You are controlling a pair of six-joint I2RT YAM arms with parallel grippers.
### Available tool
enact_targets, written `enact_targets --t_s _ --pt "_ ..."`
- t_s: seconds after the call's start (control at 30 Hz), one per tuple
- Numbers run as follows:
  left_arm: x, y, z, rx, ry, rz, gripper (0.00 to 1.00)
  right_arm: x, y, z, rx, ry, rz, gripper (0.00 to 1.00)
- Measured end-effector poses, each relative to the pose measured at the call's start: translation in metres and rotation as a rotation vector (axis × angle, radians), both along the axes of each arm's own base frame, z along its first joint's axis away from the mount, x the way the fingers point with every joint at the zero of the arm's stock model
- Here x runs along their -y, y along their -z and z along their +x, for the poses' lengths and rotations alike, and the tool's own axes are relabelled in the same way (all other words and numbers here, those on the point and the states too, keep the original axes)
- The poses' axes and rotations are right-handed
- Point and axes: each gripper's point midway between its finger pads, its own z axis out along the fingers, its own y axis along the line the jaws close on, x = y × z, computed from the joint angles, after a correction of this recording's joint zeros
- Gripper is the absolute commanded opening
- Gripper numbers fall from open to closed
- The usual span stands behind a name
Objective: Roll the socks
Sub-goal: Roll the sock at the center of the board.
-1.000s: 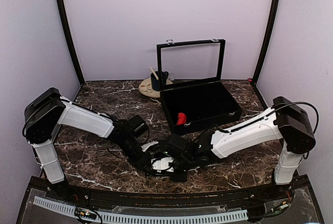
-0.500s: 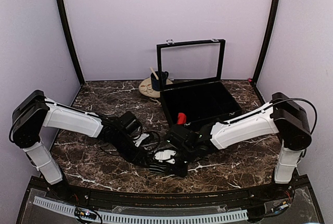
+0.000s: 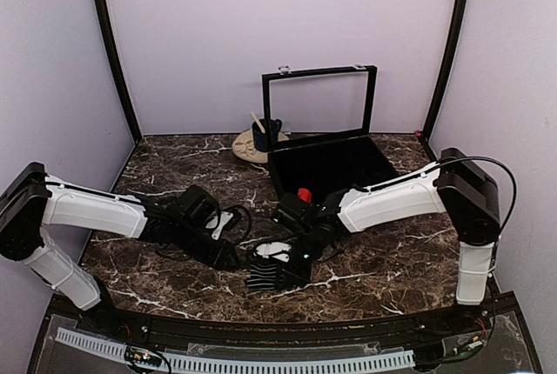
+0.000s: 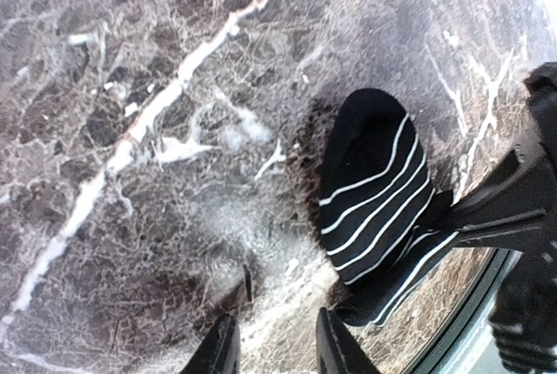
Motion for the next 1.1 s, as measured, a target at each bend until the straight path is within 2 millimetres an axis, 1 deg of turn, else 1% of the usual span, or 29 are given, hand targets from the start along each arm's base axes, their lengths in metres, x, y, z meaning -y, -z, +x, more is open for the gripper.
enact_targets --t_s 0.1,0.27,0.3,0.4,0.57,0.7,0.83,1.1 --pt "0.0 -0.003 -0.001 0.037 -0.004 -0.021 0.32 -0.001 -0.001 0.002 -0.057 0.004 -0.01 0.0" --pt "0.003 -0.01 -0.012 0.109 0.027 -0.041 0.33 -0.001 -0.001 0.006 -0.14 0.009 -0.021 0.0" --pt "0.003 -0.012 -0.012 0.128 0.025 -0.046 0.33 -0.001 -0.001 0.006 -0.157 0.01 -0.024 0.0" --pt "0.01 -0.017 -0.024 0.179 0.069 -0.061 0.33 -0.003 -0.002 0.008 -0.207 0.011 -0.03 0.0" --pt "0.015 -0.024 -0.035 0.255 0.112 -0.088 0.36 -0.005 -0.002 0.007 -0.288 0.009 -0.041 0.0" --pt "0.016 -0.027 -0.039 0.297 0.144 -0.108 0.37 -0.006 -0.002 0.004 -0.341 0.007 -0.045 0.0" --pt "0.022 -0.03 -0.043 0.335 0.195 -0.12 0.38 -0.007 -0.003 0.002 -0.386 0.006 -0.054 0.0" --pt "0.04 -0.014 -0.054 0.383 0.357 -0.061 0.38 -0.009 -0.004 -0.002 -0.44 0.003 -0.067 0.0"
